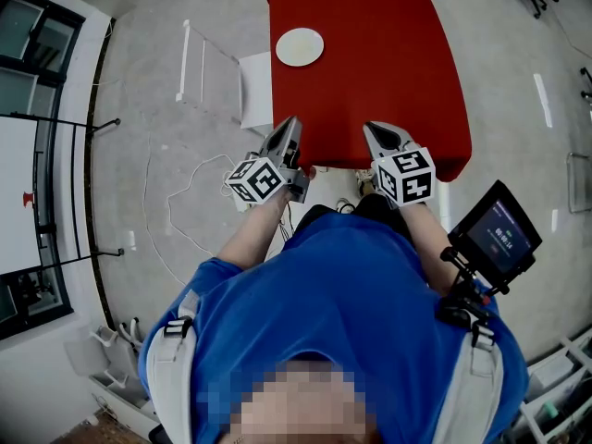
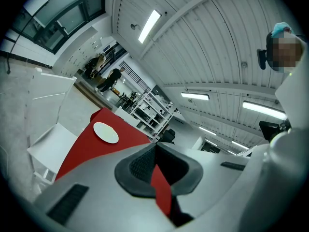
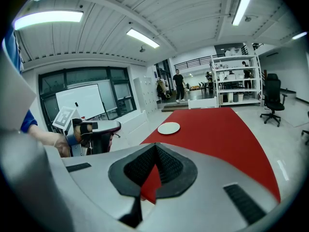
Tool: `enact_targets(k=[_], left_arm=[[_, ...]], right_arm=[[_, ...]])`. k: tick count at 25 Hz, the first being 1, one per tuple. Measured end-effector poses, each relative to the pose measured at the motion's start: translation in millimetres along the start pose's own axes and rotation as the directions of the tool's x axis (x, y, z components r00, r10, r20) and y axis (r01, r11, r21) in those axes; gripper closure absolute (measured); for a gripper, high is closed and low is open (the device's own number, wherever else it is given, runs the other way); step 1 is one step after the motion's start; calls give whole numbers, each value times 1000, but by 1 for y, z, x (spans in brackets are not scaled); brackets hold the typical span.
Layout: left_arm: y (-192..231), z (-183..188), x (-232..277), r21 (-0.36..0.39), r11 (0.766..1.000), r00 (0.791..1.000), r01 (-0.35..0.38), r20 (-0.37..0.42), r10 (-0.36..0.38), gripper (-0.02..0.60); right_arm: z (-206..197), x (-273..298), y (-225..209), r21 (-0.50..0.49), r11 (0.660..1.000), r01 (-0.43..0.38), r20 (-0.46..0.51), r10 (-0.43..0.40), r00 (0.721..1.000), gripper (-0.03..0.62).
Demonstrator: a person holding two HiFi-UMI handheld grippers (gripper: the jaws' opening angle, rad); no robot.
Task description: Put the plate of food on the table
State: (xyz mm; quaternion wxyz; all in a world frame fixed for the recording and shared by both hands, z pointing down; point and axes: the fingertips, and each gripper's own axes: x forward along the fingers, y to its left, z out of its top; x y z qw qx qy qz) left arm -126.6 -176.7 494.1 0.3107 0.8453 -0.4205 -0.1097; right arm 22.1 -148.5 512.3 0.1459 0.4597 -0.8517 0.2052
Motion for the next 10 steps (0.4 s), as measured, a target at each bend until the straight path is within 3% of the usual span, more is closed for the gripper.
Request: enact_targets(k=[10], left_arm=[[3,8,-3,-9,1000,1000,-9,4,9,574]], right_arm=[[8,5,6,-4,1000,-4,-6,4,1000,592]])
